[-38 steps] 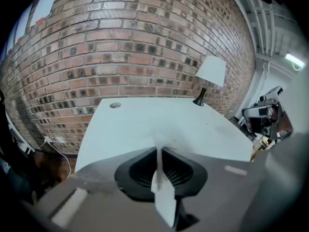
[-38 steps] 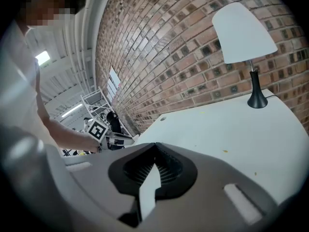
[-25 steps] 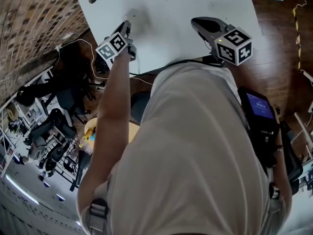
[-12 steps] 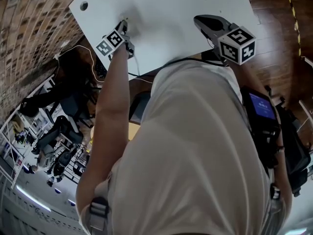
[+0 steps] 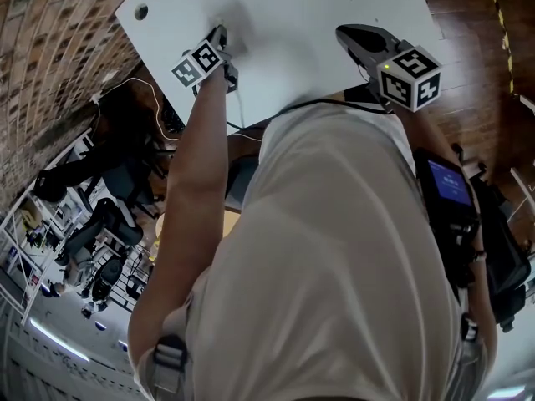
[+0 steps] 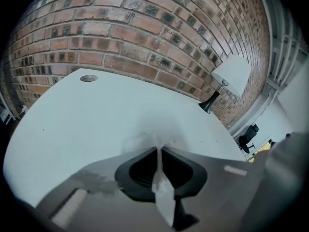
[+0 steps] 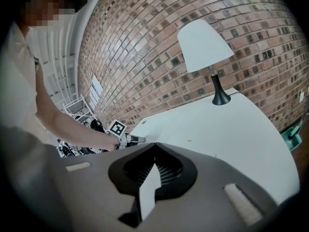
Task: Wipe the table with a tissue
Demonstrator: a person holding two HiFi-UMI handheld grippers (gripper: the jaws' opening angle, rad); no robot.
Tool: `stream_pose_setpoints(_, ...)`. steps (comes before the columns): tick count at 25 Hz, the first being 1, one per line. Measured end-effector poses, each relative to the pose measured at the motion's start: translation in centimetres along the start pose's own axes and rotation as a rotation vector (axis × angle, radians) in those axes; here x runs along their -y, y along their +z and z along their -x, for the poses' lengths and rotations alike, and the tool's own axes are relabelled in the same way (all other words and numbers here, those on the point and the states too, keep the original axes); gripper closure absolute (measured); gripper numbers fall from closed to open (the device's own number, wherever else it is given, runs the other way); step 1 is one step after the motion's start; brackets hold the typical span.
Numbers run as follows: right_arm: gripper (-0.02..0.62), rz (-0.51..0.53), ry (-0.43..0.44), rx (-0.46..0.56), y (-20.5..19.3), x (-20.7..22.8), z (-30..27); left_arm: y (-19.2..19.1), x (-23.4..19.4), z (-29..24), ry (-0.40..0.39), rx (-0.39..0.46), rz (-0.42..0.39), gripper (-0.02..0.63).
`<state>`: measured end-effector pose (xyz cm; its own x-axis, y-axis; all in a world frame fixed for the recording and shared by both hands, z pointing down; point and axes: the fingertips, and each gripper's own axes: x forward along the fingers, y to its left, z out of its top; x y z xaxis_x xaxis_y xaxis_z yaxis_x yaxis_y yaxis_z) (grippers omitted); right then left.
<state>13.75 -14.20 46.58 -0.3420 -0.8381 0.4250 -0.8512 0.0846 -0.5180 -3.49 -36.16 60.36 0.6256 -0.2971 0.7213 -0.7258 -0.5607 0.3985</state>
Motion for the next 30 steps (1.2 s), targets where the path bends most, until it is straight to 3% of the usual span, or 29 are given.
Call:
stream_pose_setpoints(12,0.588,0.004,0.016,-0.006,0.2,-0.1,-0.3,-1.4,3.0,-0.3,-0.002,-0.093,-0.077,0.574)
stream_pose_setpoints(19,0.588,0.021,0.045,-0.013,0.4,-1.0,-0.6,-6.5,9.7,0.2,-0.218,-0.147,-0.117,0.572)
stream_pose_setpoints(25,0.588,0.033,0.054,-0.018,1.0,-0.1,-0.8,-7.3,13.1,2.2,-0.292,-0.078,-0.100,0.572)
stream_pose_setpoints(30,0.588,0.048,0.039,-0.029,2.0,-0.4,-0.7,-6.0,12.7,4.0,-0.311,-0.016,-0.085,0.572)
